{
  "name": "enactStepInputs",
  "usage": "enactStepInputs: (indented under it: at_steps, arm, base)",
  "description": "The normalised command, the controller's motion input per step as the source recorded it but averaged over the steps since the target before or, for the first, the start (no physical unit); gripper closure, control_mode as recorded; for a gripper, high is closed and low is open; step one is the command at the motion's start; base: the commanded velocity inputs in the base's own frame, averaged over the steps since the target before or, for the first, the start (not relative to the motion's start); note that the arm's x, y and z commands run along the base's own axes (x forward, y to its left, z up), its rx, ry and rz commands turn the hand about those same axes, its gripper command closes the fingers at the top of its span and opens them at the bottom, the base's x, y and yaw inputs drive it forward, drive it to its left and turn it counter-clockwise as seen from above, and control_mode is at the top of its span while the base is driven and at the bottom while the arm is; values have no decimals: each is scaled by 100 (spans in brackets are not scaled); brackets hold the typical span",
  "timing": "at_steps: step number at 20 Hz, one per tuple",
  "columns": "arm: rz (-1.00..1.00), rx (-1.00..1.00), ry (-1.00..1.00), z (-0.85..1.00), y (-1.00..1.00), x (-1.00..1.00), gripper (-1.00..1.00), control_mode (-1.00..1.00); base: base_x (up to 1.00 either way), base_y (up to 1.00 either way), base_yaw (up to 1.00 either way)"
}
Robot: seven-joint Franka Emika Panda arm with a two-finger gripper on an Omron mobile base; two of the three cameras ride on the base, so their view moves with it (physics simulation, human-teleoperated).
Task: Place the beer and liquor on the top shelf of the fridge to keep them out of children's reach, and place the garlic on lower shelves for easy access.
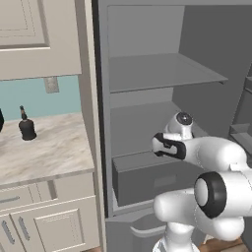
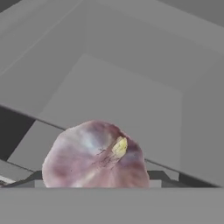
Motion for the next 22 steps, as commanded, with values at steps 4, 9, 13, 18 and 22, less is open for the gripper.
enactStepInputs:
  at_steps: [4,9,13,18,22]
  arm:
    - [0,0,0,-41,0,41,100,-100]
    - [0,1,0,-18,-3,48,100,-100]
    - [0,4,0,-3,-10,57,100,-100]
    - [0,5,0,0,-10,60,100,-100]
    - [0,1,0,-6,0,59,-100,-100]
  base:
    - [0,0,0]
    - [0,0,0]
    - [0,0,0]
    - [0,0,0]
    - [0,0,0]
